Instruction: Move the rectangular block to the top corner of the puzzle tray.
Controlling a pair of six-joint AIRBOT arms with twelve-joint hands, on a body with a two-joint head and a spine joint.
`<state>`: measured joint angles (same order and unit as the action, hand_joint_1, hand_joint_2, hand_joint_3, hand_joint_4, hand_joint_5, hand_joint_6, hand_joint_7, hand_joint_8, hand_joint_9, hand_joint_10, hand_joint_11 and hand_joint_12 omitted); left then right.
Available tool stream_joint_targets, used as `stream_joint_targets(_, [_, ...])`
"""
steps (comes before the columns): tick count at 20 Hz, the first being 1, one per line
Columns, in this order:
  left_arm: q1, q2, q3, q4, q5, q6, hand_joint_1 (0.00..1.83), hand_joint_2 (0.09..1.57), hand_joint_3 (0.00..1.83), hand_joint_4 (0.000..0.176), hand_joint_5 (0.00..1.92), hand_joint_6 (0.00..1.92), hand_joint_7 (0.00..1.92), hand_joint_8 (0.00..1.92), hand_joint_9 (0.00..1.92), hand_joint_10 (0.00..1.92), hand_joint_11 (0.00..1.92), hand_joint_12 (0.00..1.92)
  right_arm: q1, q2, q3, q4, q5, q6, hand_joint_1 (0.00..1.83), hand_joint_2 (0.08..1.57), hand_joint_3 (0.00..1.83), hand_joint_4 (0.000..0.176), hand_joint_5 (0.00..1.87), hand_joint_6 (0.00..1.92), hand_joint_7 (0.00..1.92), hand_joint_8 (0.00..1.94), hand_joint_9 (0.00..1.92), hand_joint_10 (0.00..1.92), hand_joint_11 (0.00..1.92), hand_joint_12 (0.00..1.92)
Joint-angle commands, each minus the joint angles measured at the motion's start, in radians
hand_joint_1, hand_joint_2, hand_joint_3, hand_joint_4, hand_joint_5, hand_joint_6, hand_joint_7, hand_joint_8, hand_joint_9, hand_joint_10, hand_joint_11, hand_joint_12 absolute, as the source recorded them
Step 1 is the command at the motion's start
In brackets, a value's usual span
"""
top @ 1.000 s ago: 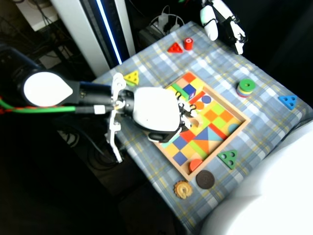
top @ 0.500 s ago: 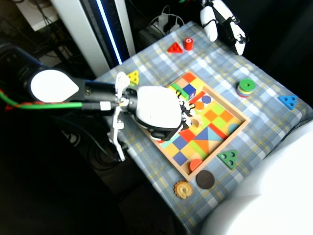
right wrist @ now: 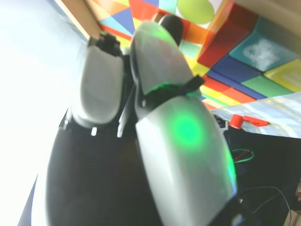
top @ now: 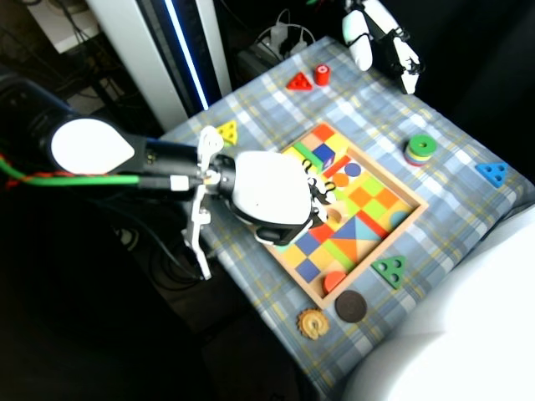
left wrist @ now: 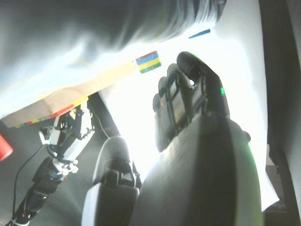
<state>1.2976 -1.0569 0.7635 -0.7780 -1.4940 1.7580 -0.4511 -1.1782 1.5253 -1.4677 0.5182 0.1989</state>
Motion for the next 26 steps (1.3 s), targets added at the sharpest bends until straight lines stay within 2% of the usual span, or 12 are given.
stream_joint_targets(1, [-0.005, 0.003, 0.0, 0.047, -0.108, -0.007, 0.18, 1.37, 0.0, 0.04, 0.33, 0.0, 0.37, 0.0, 0.32, 0.01, 0.0, 0.86, 0.011, 0.006, 0.006, 0.018, -0.003, -0.001, 1.63, 1.18, 0.01, 0.018, 0.47, 0.01, 1.17, 1.94, 1.4, 1.92, 1.43, 1.92])
stream_joint_targets(4, [-0.005, 0.002, 0.001, 0.047, -0.104, -0.007, 0.22, 1.37, 0.0, 0.028, 0.35, 0.0, 0.38, 0.0, 0.33, 0.01, 0.0, 0.89, 0.011, 0.023, 0.006, 0.01, -0.011, 0.007, 1.71, 1.15, 0.0, 0.035, 0.45, 0.0, 1.15, 1.94, 1.35, 1.92, 1.39, 1.92])
stream_joint_targets(6, [-0.005, 0.002, 0.0, 0.047, -0.104, -0.007, 0.21, 1.37, 0.0, 0.035, 0.33, 0.0, 0.37, 0.0, 0.32, 0.01, 0.0, 0.84, 0.011, 0.031, 0.005, -0.008, -0.016, 0.021, 1.71, 1.15, 0.0, 0.063, 0.44, 0.0, 1.12, 1.94, 1.31, 1.92, 1.37, 1.92])
stream_joint_targets(11, [-0.005, 0.002, 0.0, 0.046, -0.101, -0.007, 0.19, 1.37, 0.0, 0.032, 0.34, 0.0, 0.37, 0.0, 0.32, 0.0, 0.0, 0.86, 0.013, 0.04, 0.009, -0.042, -0.037, 0.034, 1.67, 1.17, 0.0, 0.076, 0.44, 0.0, 1.08, 1.94, 1.3, 1.92, 1.37, 1.92])
stream_joint_targets(15, [-0.005, 0.002, 0.0, 0.046, -0.1, -0.007, 0.21, 1.37, 0.0, 0.015, 0.34, 0.0, 0.37, 0.0, 0.32, 0.01, 0.0, 0.83, 0.013, 0.041, 0.018, -0.048, -0.049, 0.034, 1.66, 1.17, 0.0, 0.057, 0.44, 0.0, 1.1, 1.94, 1.32, 1.92, 1.39, 1.92])
stream_joint_targets(16, [-0.005, 0.002, 0.0, 0.046, -0.1, -0.007, 0.21, 1.37, 0.0, 0.021, 0.35, 0.0, 0.37, 0.0, 0.33, 0.01, 0.0, 0.89, 0.016, 0.041, 0.022, -0.048, -0.053, 0.034, 1.65, 1.18, 0.0, 0.066, 0.43, 0.0, 1.1, 1.94, 1.31, 1.92, 1.39, 1.92])
stream_joint_targets(18, [-0.005, 0.002, -0.001, 0.046, -0.1, -0.007, 0.2, 1.37, 0.0, 0.025, 0.34, 0.0, 0.37, 0.0, 0.32, 0.01, 0.0, 0.88, 0.031, 0.041, 0.03, -0.048, -0.06, 0.034, 1.69, 1.16, 0.0, 0.03, 0.44, 0.0, 1.13, 1.94, 1.34, 1.92, 1.41, 1.92])
stream_joint_targets(19, [-0.005, 0.002, -0.001, 0.046, -0.101, -0.007, 0.2, 1.37, 0.0, 0.023, 0.34, 0.0, 0.38, 0.0, 0.32, 0.01, 0.0, 0.88, 0.036, 0.041, 0.036, -0.048, -0.063, 0.034, 1.7, 1.16, 0.0, 0.037, 0.44, 0.0, 1.15, 1.94, 1.35, 1.92, 1.42, 1.92])
stream_joint_targets(20, [-0.005, 0.002, -0.001, 0.046, -0.1, -0.007, 0.21, 1.37, 0.0, 0.029, 0.34, 0.0, 0.37, 0.0, 0.32, 0.01, 0.0, 0.87, 0.036, 0.041, 0.038, -0.05, -0.065, 0.034, 1.66, 1.18, 0.0, 0.076, 0.43, 0.0, 1.13, 1.94, 1.33, 1.92, 1.38, 1.92])
stream_joint_targets(22, [-0.005, 0.002, -0.001, 0.046, -0.099, -0.007, 0.23, 1.37, 0.0, 0.026, 0.35, 0.0, 0.38, 0.0, 0.32, 0.01, 0.0, 0.87, 0.036, 0.041, 0.043, -0.059, -0.075, 0.034, 1.7, 1.17, 0.0, 0.07, 0.41, 0.0, 1.18, 1.94, 1.38, 1.92, 1.42, 1.92])
stream_joint_targets(24, [-0.005, 0.002, -0.001, 0.046, -0.099, -0.007, 0.23, 1.38, 0.0, 0.026, 0.35, 0.0, 0.37, 0.0, 0.32, 0.0, 0.0, 0.82, 0.038, 0.041, 0.055, -0.06, -0.083, 0.034, 1.78, 1.13, 0.0, 0.0, 0.44, 0.0, 1.25, 1.94, 1.45, 1.92, 1.49, 1.92])
stream_joint_targets(26, [-0.005, 0.001, -0.001, 0.046, -0.099, -0.007, 0.22, 1.37, 0.0, 0.032, 0.33, 0.0, 0.36, 0.0, 0.31, 0.0, 0.0, 0.85, 0.038, 0.041, 0.071, -0.06, -0.087, 0.034, 1.8, 1.12, 0.0, 0.0, 0.45, 0.0, 1.3, 1.94, 1.49, 1.92, 1.53, 1.92])
